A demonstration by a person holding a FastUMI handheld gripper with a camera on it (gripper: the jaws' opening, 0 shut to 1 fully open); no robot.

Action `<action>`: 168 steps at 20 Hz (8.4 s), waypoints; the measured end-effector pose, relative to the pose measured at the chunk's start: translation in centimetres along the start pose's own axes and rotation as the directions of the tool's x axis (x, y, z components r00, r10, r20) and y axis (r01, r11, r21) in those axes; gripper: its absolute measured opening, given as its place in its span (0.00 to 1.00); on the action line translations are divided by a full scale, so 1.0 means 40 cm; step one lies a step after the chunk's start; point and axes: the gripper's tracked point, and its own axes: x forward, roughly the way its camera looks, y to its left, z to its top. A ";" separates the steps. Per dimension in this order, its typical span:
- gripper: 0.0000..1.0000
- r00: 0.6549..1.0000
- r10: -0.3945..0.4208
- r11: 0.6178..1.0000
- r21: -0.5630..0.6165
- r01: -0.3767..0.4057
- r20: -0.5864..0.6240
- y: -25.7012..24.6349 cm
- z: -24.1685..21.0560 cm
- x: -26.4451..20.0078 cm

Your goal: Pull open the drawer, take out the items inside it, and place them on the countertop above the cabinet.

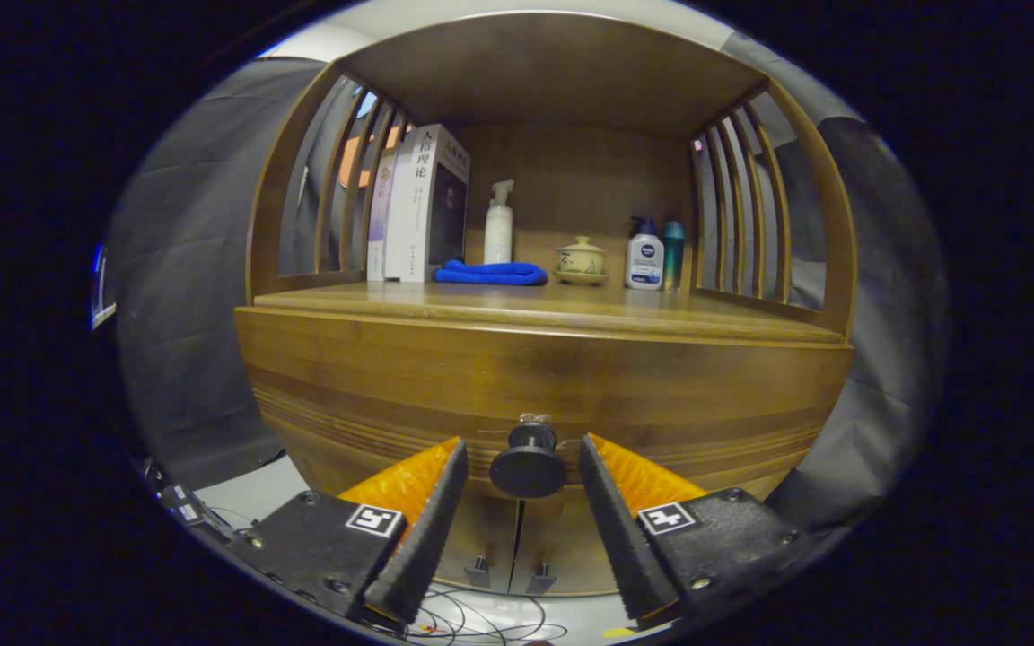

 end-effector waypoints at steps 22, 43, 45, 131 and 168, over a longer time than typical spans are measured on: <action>0.38 0.999 0.009 1.000 -0.008 -0.010 -0.037 0.014 -0.052 -0.123; 0.38 0.996 0.081 0.997 0.019 -0.081 -0.047 0.058 -0.144 -0.368; 0.38 0.996 0.081 0.997 0.009 -0.081 -0.045 0.056 -0.145 -0.371; 0.18 0.882 0.267 0.929 0.347 -0.128 -0.389 0.024 0.430 0.158; 0.66 0.931 0.154 0.985 0.131 -0.116 -0.331 -0.039 0.391 -0.045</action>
